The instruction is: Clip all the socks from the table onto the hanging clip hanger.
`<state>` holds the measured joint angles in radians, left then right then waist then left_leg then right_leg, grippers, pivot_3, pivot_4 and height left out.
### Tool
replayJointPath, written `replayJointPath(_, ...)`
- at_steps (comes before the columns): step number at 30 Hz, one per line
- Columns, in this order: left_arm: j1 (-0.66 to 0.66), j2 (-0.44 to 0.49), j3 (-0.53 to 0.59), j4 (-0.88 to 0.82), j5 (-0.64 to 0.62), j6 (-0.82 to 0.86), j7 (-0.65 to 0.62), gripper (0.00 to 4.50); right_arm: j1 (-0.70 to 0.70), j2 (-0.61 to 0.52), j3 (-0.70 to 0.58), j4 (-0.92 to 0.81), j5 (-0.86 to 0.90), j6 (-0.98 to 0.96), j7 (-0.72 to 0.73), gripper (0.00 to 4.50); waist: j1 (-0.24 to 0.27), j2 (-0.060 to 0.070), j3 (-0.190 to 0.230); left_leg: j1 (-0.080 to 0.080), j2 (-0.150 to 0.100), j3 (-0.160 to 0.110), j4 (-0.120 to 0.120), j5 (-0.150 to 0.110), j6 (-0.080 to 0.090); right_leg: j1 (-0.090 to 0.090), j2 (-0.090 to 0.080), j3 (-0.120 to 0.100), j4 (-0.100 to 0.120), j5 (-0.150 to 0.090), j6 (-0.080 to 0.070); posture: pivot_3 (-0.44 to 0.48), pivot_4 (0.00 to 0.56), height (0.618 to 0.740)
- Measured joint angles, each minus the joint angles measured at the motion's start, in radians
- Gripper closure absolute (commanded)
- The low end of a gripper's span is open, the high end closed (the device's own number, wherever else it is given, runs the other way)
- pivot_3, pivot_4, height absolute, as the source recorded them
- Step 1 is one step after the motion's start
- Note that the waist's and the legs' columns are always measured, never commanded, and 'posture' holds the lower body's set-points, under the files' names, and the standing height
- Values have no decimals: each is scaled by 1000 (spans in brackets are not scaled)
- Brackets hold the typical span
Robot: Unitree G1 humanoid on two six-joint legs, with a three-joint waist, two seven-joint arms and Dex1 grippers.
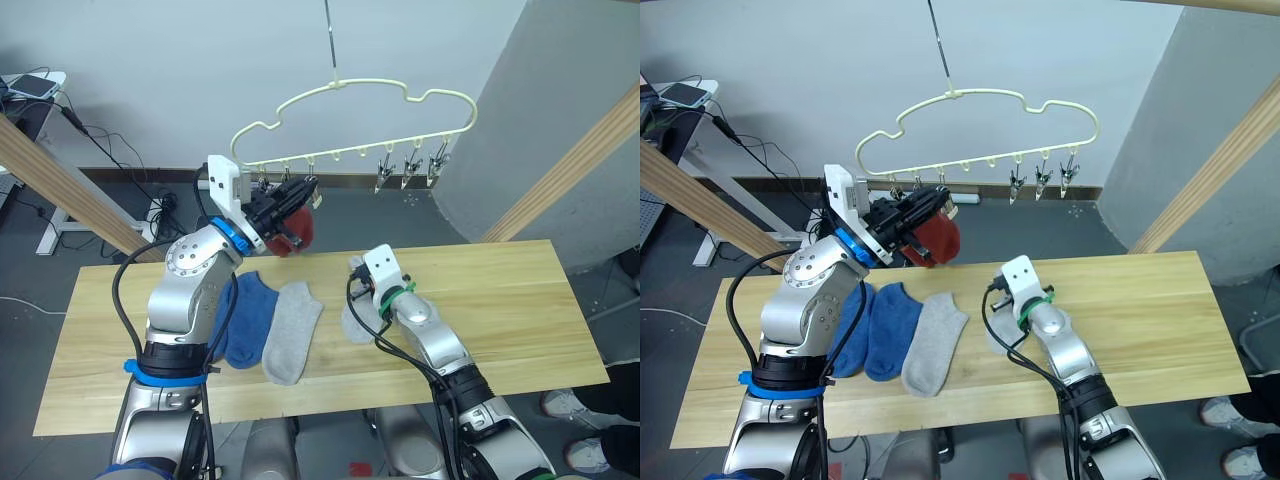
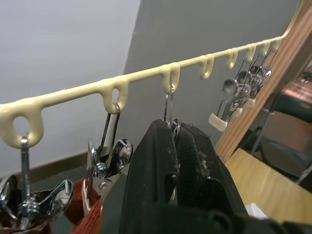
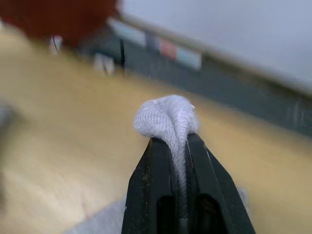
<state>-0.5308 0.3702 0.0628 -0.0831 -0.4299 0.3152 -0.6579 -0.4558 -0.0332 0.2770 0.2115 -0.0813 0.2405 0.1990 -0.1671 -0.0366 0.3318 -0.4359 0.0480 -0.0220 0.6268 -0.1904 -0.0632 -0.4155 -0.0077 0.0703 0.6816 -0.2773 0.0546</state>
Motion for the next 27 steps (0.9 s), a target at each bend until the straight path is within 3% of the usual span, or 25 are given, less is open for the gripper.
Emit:
replayJointPath(5,-8,1,3,-18,-27,35,-5,4481,6,14,58,-107,-25,-173,20,4500,3,0,0,0,0,0,-1,0,0,0,0,-1,-1,0,0,-259,333,732)
replayJointPath(12,-10,6,8,-34,-42,76,-5,4481,40,8,98,-79,-79,-389,4,4500,4,0,0,-1,0,0,0,0,0,0,-1,-1,-1,0,0,-261,333,732)
replayJointPath(27,-11,6,15,-60,-60,116,-1,4481,-30,13,49,13,-101,-493,-47,4500,4,0,0,-1,0,0,0,0,0,0,-1,-1,-1,0,-1,-258,329,732)
